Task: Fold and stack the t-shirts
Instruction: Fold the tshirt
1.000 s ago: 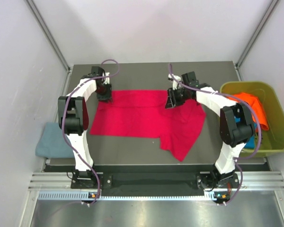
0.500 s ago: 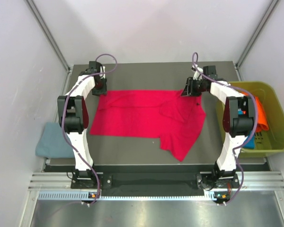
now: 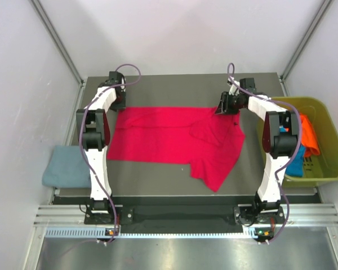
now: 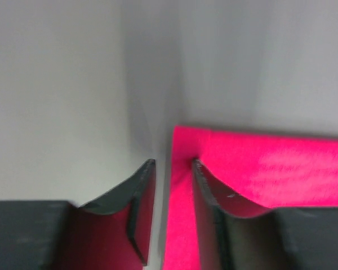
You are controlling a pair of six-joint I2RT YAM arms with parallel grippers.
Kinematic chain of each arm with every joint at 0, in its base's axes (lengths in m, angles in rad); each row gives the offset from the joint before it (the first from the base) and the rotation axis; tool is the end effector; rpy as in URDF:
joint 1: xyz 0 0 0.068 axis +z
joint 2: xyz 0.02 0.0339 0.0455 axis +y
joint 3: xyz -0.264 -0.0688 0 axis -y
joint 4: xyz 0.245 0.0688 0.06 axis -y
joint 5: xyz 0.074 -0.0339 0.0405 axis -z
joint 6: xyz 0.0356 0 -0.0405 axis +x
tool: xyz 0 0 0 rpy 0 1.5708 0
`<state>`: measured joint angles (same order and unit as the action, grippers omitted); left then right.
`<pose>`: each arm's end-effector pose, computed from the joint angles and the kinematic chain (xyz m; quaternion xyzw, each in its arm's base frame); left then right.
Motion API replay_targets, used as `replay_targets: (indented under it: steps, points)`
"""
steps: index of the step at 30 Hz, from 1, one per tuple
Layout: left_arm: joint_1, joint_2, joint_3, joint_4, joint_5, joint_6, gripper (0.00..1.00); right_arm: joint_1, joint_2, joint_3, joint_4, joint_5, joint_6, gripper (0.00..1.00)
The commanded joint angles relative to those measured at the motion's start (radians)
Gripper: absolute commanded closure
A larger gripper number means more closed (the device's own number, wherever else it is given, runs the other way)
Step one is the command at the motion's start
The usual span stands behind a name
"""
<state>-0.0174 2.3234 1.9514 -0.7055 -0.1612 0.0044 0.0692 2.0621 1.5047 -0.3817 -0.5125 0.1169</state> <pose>0.5022 -0.0030 0.1769 -0.0091 0.9667 0.0765 0.2439 0.4439 0.0483 0.1828 -0.0568 0.9211 0.2678 0.2768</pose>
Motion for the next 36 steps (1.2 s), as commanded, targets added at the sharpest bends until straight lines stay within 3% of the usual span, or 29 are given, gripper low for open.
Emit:
replay_targets:
  steps: [1, 5, 9, 13, 25, 29, 30, 32, 36]
  points:
    - [0.01, 0.065, 0.069, 0.026, -0.029, 0.025, 0.66, -0.005, 0.007, 0.069, 0.009, 0.107, 0.016, 0.54]
    - [0.01, 0.114, 0.135, 0.002, -0.015, 0.023, 0.88, 0.007, 0.024, 0.117, -0.025, 0.228, 0.012, 0.54]
    - [0.01, 0.117, 0.146, 0.003, -0.001, 0.025, 0.97, 0.018, 0.015, 0.147, -0.057, 0.311, 0.01, 0.54]
    - [0.01, 0.117, 0.144, 0.0, 0.005, 0.019, 1.0, 0.02, -0.005, 0.16, -0.075, 0.439, -0.003, 0.54]
    - [0.01, 0.102, 0.141, -0.005, 0.032, 0.008, 1.0, 0.021, 0.064, 0.157, -0.074, 0.494, -0.037, 0.56]
    - [0.01, 0.103, 0.139, -0.003, 0.038, 0.006, 1.0, 0.02, 0.089, 0.169, -0.066, 0.508, -0.043, 0.68]
    - [0.01, 0.106, 0.141, -0.003, 0.037, 0.006, 1.0, 0.02, 0.098, 0.173, -0.065, 0.508, -0.045, 0.86]
    - [0.037, 0.11, 0.144, 0.0, 0.037, 0.005, 1.0, 0.018, 0.105, 0.193, -0.056, 0.508, -0.049, 1.0]
    - [0.043, 0.114, 0.153, 0.008, 0.042, 0.005, 1.0, 0.015, 0.136, 0.244, -0.037, 0.54, -0.079, 1.0]
